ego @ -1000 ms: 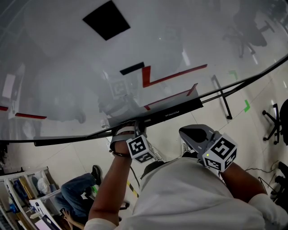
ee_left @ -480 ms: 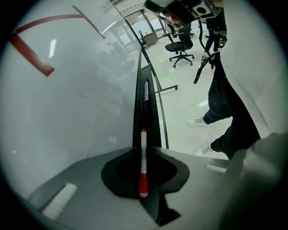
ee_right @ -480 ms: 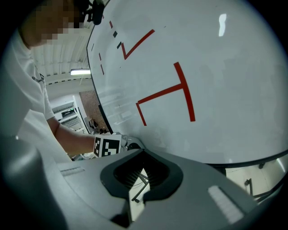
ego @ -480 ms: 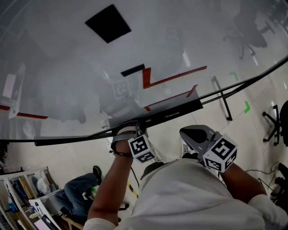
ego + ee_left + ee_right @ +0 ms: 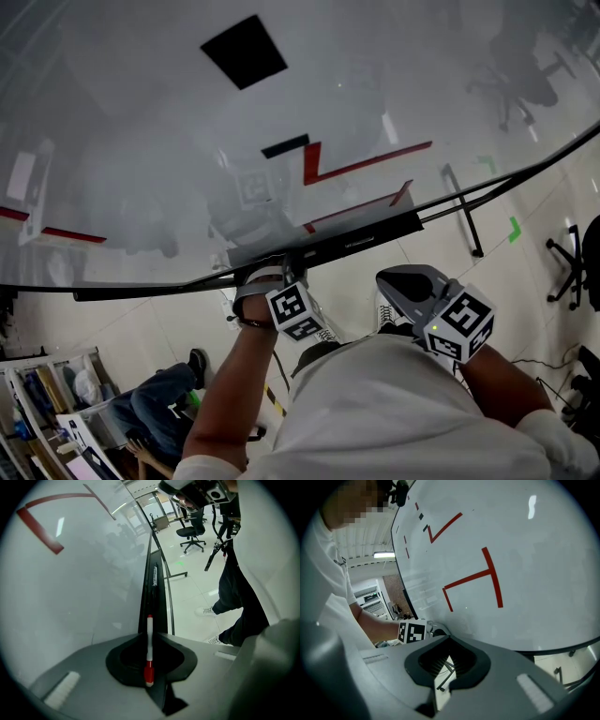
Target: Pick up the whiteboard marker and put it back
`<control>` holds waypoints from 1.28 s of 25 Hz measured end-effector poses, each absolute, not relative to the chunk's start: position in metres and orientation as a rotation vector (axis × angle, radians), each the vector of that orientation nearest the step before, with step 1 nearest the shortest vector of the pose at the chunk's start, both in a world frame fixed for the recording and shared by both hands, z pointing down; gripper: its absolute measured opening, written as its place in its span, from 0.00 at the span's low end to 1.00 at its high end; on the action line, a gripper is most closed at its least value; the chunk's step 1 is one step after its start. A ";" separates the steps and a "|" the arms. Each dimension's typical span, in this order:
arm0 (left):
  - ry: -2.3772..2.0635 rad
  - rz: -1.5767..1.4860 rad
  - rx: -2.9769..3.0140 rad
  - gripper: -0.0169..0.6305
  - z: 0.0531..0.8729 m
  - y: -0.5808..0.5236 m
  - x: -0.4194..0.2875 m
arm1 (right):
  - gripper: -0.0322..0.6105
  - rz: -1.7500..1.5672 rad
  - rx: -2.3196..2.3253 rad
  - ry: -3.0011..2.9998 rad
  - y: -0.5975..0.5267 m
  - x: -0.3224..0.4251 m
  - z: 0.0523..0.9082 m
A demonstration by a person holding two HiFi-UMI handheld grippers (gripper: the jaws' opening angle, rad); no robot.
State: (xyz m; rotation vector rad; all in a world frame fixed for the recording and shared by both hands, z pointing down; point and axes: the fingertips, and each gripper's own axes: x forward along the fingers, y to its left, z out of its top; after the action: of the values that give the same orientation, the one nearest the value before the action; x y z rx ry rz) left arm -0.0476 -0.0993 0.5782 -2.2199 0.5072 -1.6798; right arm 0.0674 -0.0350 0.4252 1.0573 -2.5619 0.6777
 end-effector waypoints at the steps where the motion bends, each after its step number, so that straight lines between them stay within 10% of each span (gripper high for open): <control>1: 0.522 -1.671 -2.232 0.11 0.576 -0.098 -0.048 | 0.05 0.676 1.057 -2.562 -0.035 0.068 0.425; 32: 1.149 -0.597 -3.233 0.11 0.443 -0.066 -0.042 | 0.05 0.645 1.008 -2.597 -0.033 0.054 0.421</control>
State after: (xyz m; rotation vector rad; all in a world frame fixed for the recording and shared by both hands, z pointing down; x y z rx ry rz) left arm -0.0424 -0.0658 0.4432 -3.2325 1.1487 -0.5971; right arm 0.0542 -0.0333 0.4213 1.0084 -2.5975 0.6454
